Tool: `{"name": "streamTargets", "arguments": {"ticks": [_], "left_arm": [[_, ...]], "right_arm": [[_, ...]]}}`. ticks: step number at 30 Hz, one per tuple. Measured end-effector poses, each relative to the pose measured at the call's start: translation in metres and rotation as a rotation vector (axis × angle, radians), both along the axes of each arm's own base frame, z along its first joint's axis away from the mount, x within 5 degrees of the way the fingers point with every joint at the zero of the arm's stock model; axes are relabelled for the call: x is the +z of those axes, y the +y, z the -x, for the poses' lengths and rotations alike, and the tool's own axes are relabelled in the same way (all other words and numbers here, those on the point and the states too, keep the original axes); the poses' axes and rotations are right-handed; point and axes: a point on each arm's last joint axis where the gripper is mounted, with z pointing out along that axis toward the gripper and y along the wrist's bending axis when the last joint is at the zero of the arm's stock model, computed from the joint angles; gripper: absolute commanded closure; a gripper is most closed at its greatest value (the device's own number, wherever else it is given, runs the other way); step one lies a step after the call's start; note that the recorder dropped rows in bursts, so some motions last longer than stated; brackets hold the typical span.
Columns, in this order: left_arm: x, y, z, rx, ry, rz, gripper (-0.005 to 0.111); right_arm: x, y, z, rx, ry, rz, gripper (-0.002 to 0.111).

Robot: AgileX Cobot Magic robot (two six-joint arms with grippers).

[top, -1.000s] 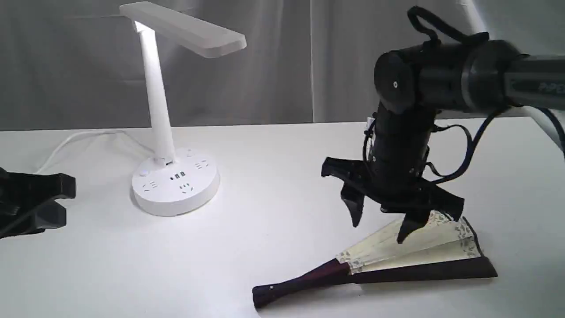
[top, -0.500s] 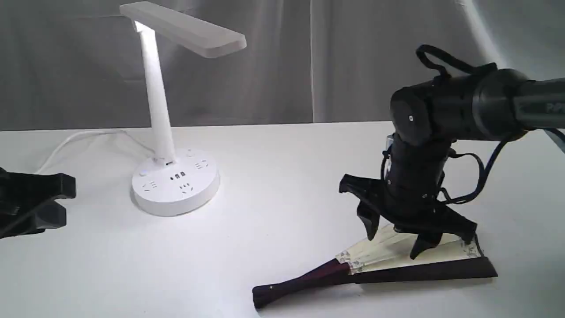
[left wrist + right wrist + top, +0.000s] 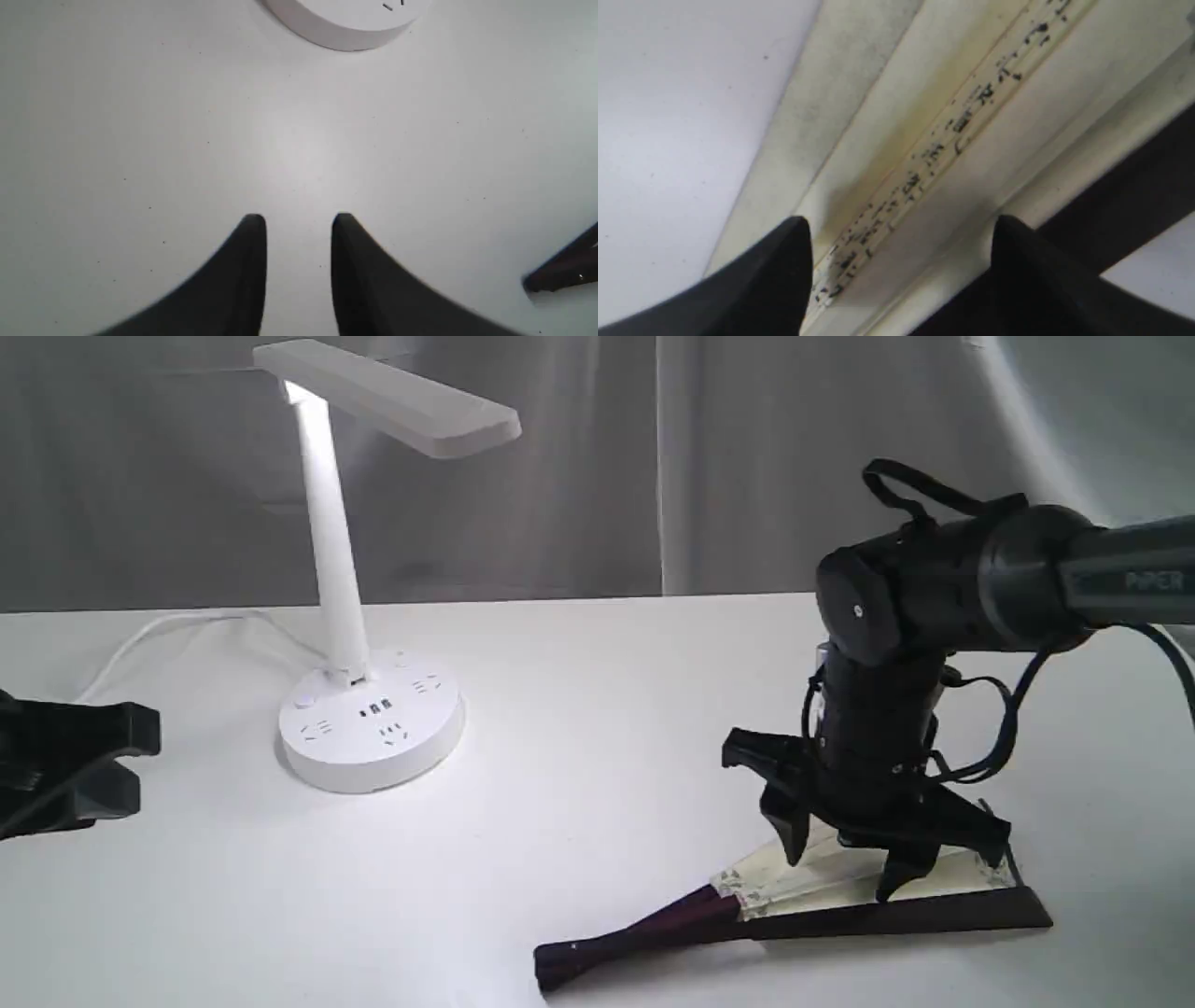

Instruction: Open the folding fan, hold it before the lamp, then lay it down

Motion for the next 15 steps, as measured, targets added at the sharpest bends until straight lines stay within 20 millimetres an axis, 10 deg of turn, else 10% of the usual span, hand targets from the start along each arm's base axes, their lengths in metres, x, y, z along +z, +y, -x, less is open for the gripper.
{"name": "streamTargets", "arguments": {"ticks": [15], "left_arm": [[0.000,0.000,0.000,0.000,0.000,0.000,0.081]], "right_arm": [[-0.003,0.005,-0.011,0.412,-0.112,0.000,0.052]]}}
